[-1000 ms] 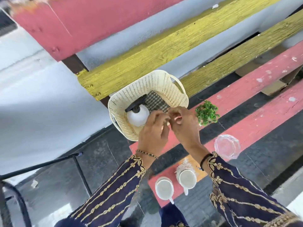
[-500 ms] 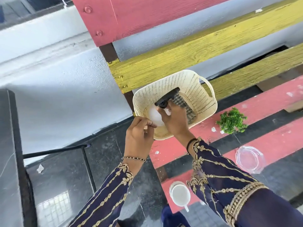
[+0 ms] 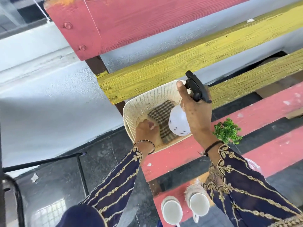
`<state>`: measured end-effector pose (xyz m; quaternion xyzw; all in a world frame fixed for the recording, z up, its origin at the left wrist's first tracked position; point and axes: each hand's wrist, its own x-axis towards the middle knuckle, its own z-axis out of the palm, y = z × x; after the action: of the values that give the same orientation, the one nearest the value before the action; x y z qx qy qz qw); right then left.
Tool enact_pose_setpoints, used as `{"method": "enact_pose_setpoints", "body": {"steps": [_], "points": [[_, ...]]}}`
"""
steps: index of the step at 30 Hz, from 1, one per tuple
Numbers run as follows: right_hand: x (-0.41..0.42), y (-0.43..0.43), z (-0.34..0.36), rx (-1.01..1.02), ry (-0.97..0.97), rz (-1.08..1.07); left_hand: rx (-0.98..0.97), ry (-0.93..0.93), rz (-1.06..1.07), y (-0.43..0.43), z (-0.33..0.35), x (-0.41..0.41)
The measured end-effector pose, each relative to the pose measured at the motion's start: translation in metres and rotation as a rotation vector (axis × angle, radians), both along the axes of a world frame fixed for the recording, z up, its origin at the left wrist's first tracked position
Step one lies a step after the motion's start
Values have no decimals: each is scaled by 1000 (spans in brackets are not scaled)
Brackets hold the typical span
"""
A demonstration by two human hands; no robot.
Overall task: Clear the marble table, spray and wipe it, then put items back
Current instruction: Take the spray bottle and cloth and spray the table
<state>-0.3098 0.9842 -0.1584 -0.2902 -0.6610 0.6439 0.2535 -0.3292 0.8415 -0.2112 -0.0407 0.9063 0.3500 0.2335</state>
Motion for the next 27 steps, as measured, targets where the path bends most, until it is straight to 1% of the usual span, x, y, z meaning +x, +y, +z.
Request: {"method": "enact_pose_setpoints", "body": {"steps": [1, 3, 5, 7, 9, 11, 12, 14, 16, 17, 20, 23, 25, 27], "points": [[-1, 7, -4, 29, -35, 6, -30, -73, -8, 7, -9, -4], [-2, 17, -10, 68, -45, 39, -64, -210, -3, 21, -26, -10], [-1, 22, -16, 48, -40, 89, -86, -327, 39, 31, -41, -15], [-2, 25, -21, 23, -15, 144, -118, -386, 54, 40, -55, -18], [-6, 26, -23, 2, -4, 186, -168, -351, 42, 43, -63, -20], [-10, 25, -20, 17, -2, 192, -154, -314, 80, 45, -68, -23], [-12, 23, -18, 31, 0, 190, -101, -312, 121, 46, -68, -24], [-15, 21, -11, 43, 21, 192, 88, -306, 261, 46, -60, -25], [-16, 19, -1, 70, 33, 205, 258, -242, 388, 45, -40, -24], [-16, 18, 3, 98, 32, 218, 304, -211, 414, 43, -28, -24], [-11, 10, 24, 154, 55, 259, 351, -117, 395, 23, 14, -20], [1, -8, 52, 124, 111, 296, 372, -24, 351, -16, 53, -8], [12, -25, 71, 119, 99, 328, 380, 43, 311, -43, 75, 6], [26, -54, 95, 94, 85, 374, 415, 126, 327, -79, 98, 24]]}}
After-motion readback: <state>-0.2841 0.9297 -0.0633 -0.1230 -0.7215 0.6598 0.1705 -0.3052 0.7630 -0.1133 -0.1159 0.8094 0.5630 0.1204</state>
